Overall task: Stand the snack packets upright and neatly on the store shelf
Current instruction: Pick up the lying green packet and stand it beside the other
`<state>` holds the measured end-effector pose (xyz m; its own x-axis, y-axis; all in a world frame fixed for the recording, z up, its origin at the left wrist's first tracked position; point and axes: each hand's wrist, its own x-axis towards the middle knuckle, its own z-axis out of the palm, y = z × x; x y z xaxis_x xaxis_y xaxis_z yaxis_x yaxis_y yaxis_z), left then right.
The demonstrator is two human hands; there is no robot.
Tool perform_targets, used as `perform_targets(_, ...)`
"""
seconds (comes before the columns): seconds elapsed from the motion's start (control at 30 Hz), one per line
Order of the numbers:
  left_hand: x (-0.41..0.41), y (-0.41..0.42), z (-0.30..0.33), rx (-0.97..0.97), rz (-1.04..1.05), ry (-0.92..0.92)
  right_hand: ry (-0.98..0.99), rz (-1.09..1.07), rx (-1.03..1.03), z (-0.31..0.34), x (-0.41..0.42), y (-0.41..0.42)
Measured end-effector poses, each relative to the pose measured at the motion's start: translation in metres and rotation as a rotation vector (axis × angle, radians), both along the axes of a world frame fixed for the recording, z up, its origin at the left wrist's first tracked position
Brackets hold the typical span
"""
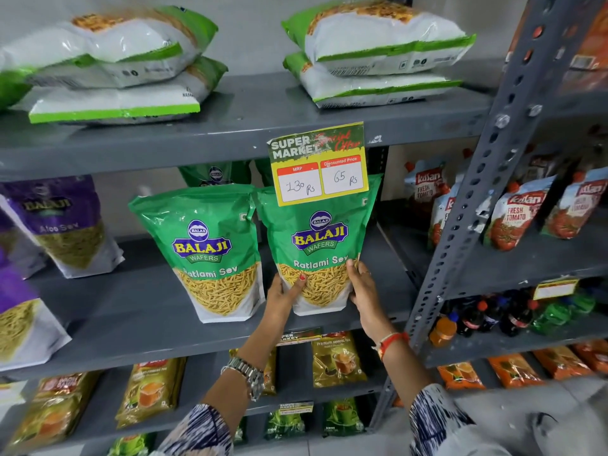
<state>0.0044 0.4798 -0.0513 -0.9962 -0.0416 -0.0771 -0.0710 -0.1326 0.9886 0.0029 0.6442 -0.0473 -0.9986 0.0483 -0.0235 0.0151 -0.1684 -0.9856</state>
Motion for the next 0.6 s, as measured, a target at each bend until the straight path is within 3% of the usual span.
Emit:
perform_targets(0.17,0.004,0.001,0.001,-0.051,-0.011,0.005,0.009,-0.077,-0.027,0.001,0.001,-0.004)
perform_targets(0.33,0.036,-0.007,-0.002,-0.126,0.205,0.110,0.157,-0.531,-0.018,-0.004,0.036,-0.034)
perform_targets(0.43,0.067,-0.034,-0.011,-0.121,0.426,0.239,0.276,-0.360,0.047,-0.010,0.063,-0.070)
perform_targets(0.6,0.072,-0.104,-0.010,-0.121,0.774,0.262,0.167,0.098,0.140,-0.015,0.065,-0.128)
